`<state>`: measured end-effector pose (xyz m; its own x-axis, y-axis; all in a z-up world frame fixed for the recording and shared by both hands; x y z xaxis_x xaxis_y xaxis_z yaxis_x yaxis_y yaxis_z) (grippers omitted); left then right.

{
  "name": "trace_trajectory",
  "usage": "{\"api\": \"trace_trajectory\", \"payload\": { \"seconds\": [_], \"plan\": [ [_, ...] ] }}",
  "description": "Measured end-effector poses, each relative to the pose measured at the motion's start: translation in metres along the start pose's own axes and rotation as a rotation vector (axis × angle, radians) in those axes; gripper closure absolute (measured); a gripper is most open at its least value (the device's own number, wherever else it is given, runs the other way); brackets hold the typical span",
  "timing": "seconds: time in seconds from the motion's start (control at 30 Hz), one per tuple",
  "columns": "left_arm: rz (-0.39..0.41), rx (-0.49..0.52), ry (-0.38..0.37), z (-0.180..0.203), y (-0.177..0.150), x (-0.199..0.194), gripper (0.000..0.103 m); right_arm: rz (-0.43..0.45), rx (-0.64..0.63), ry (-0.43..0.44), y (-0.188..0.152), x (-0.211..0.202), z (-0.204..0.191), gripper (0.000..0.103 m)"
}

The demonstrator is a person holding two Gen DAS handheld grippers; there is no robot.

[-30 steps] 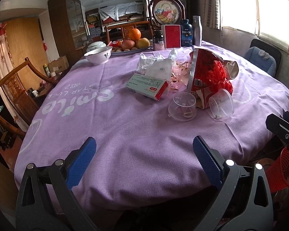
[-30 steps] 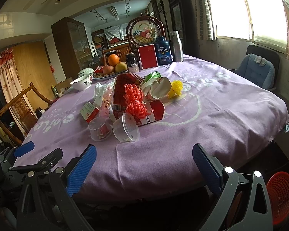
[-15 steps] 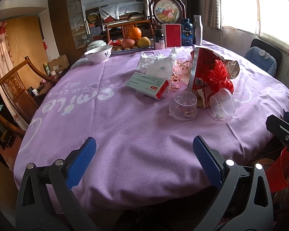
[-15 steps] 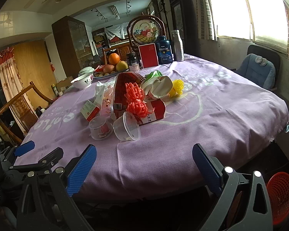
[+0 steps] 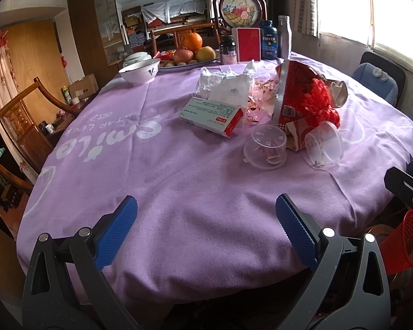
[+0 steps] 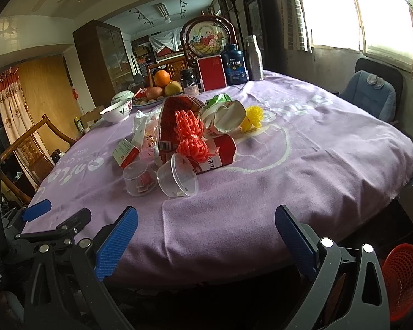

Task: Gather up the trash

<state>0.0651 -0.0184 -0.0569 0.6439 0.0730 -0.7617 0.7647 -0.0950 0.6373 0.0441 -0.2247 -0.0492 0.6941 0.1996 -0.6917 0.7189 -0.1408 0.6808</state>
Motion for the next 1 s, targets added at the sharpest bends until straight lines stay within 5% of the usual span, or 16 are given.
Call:
{"api": "trace_trajectory", "payload": {
  "seconds": [0.27, 0.6, 0.67, 0.77, 0.8, 1.0],
  "plan": [
    [-0.049, -0.077, -0.012, -0.029, 0.012, 0.020, 0.007, -0.056, 0.036, 0.062, 0.002, 0.024, 0.014, 0.006],
    [-0.044, -0.082, -0.044, -0.034, 0.029, 0.025, 0.007, -0.104, -0.136, 0.093, 0.035, 0.076, -0.037, 0.008],
    [-0.047, -0.070, -0.055, -0.030, 0.031, 0.027, 0.007, -0.128, -0.157, 0.056, 0.038, 0.090, -0.039, 0.020],
    [-0.053, -0.045, -0.090, -0.020, 0.033, 0.030, 0.007, -0.161, -0.151, 0.051, 0.035, 0.098, -0.034, 0.065],
    [-0.053, -0.033, -0.102, -0.015, 0.034, 0.031, 0.007, -0.153, -0.141, 0.054, 0.035, 0.097, -0.031, 0.073],
    [-0.035, 0.088, -0.200, 0.032, 0.043, 0.036, 0.007, -0.090, -0.065, 0.104, 0.036, 0.065, -0.003, 0.073]
  ]
}}
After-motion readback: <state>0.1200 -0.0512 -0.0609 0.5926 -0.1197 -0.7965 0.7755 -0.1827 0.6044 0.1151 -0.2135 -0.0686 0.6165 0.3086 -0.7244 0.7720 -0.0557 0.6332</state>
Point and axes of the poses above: each gripper's, at about its wrist camera, not at the fingertips, and x roughly the way its jaws point, z to its right, y to its top, the point moved 6 cm from there along x, roughly the way its jaws point, and after that the axes turned 8 degrees about -z, right-handed, at the moved point
